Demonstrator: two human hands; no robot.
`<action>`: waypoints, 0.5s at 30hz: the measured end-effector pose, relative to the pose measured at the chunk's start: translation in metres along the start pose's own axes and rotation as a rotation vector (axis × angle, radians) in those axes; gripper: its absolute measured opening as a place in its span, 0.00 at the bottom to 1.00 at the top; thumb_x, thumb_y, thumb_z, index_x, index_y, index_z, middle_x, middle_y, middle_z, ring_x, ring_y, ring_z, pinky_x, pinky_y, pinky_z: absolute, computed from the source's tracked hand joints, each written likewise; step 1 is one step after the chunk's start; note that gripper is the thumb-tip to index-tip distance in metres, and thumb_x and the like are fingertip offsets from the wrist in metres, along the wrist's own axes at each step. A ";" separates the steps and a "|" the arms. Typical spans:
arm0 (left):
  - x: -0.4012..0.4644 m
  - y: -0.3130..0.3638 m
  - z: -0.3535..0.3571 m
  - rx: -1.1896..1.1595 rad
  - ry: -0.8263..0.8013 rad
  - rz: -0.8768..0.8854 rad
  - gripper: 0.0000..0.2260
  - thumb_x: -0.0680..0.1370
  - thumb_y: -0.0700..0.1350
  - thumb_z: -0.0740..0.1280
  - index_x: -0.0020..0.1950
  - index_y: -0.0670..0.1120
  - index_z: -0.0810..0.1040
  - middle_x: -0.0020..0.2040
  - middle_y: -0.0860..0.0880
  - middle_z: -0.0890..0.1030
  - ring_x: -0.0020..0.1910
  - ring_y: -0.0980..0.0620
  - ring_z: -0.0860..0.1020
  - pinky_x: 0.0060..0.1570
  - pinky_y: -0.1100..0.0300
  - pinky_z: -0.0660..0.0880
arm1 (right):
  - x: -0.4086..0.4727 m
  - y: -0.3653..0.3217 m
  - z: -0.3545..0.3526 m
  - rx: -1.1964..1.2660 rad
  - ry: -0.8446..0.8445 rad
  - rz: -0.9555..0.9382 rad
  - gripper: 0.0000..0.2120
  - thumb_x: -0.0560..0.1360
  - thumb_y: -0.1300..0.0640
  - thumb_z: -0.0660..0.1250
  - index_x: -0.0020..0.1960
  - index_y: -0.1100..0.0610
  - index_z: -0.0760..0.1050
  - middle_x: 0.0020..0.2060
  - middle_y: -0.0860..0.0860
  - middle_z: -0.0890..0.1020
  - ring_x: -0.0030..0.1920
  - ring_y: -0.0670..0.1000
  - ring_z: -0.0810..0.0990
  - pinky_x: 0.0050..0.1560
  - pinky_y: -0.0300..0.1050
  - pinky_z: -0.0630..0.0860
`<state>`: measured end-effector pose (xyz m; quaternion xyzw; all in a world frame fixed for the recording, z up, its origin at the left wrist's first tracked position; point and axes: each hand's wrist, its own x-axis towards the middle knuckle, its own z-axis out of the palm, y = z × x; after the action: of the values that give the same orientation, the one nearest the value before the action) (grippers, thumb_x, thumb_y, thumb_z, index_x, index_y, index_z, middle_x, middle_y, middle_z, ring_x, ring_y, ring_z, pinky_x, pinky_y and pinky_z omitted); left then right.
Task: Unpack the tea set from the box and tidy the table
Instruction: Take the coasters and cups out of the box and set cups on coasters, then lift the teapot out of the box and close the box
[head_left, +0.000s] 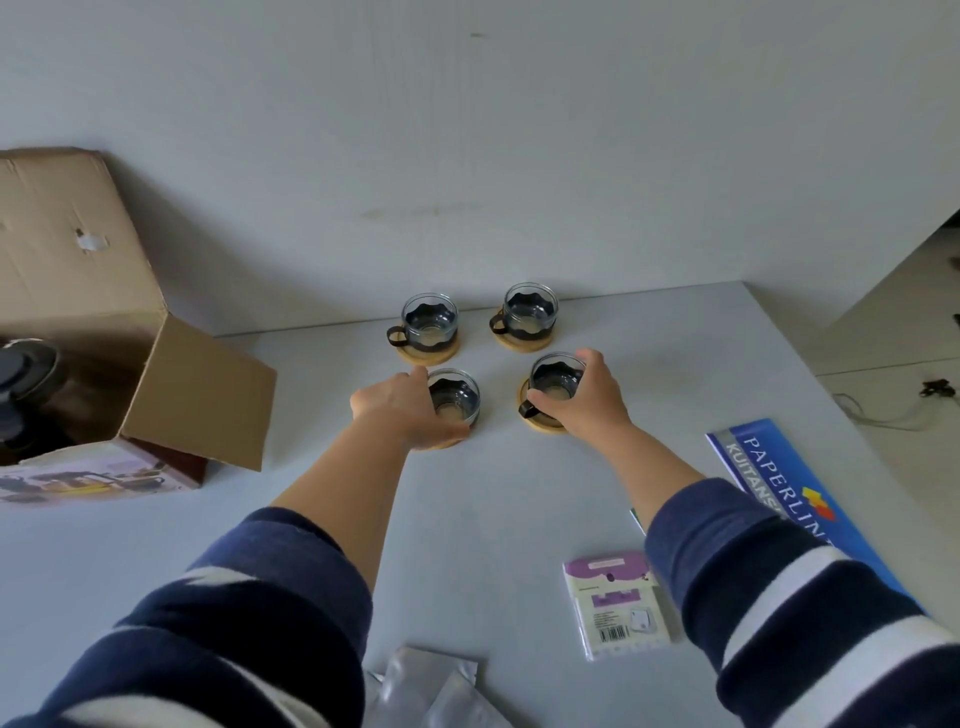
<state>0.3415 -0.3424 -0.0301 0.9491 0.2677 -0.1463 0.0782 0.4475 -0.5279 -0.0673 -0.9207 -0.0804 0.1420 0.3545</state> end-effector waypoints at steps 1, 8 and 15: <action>-0.001 -0.002 -0.001 -0.003 -0.009 -0.004 0.38 0.66 0.70 0.66 0.69 0.52 0.65 0.58 0.52 0.77 0.57 0.48 0.77 0.46 0.57 0.71 | 0.000 -0.002 -0.002 -0.024 -0.006 -0.001 0.45 0.65 0.41 0.76 0.73 0.55 0.58 0.69 0.55 0.67 0.70 0.58 0.66 0.66 0.52 0.68; -0.014 -0.052 -0.037 -0.065 0.121 -0.086 0.34 0.77 0.67 0.55 0.76 0.48 0.60 0.73 0.47 0.68 0.69 0.43 0.70 0.58 0.47 0.70 | -0.006 -0.057 -0.006 -0.292 -0.008 -0.173 0.43 0.67 0.36 0.70 0.74 0.51 0.56 0.72 0.54 0.62 0.72 0.58 0.59 0.66 0.57 0.66; -0.035 -0.162 -0.075 -0.070 0.309 -0.194 0.29 0.79 0.61 0.57 0.76 0.47 0.62 0.75 0.44 0.64 0.75 0.42 0.61 0.68 0.41 0.62 | -0.039 -0.159 0.041 -0.408 -0.178 -0.375 0.35 0.69 0.38 0.68 0.71 0.50 0.63 0.68 0.55 0.67 0.69 0.59 0.62 0.64 0.55 0.68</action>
<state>0.2449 -0.2057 0.0401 0.9268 0.3716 0.0039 0.0546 0.3906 -0.3948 0.0191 -0.9260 -0.3068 0.1352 0.1735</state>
